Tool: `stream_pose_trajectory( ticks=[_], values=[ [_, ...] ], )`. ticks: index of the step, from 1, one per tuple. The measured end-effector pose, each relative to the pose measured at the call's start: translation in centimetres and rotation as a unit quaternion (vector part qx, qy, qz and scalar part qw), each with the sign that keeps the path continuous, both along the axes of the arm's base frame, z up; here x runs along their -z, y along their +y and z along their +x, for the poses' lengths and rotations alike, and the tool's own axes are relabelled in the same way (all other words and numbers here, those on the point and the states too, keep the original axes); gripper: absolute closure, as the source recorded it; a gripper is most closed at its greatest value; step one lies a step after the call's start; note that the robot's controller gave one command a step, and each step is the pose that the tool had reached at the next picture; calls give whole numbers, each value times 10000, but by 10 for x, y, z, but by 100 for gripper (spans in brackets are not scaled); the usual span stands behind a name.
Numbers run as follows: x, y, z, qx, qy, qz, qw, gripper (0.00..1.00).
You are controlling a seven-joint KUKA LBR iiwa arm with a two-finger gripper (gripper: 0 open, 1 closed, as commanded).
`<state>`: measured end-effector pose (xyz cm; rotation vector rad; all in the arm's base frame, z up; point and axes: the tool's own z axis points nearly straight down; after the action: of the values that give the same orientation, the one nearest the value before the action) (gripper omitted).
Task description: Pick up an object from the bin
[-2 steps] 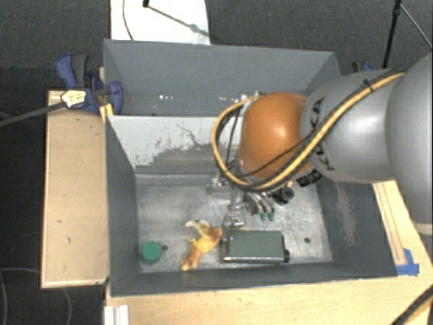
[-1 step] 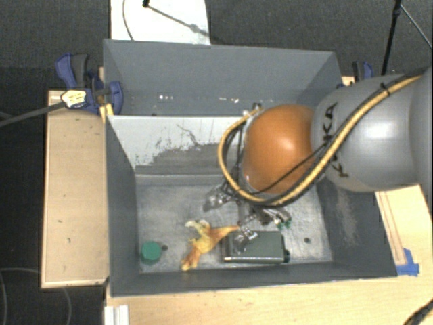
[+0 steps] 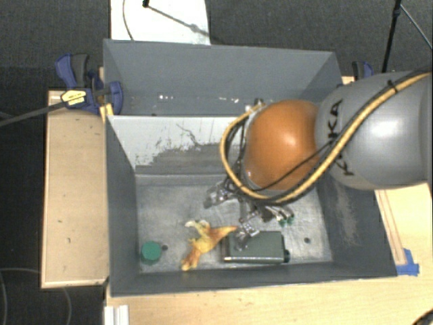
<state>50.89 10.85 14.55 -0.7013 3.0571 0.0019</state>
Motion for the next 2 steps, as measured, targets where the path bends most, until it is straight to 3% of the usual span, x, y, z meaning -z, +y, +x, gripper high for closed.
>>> stream_pose_trajectory(
  ticks=[1,2],
  values=[
    [45,6,-1,-1248,3,-9,9922,0],
    [58,12,12,-1423,-51,-30,9898,100]
  ],
)
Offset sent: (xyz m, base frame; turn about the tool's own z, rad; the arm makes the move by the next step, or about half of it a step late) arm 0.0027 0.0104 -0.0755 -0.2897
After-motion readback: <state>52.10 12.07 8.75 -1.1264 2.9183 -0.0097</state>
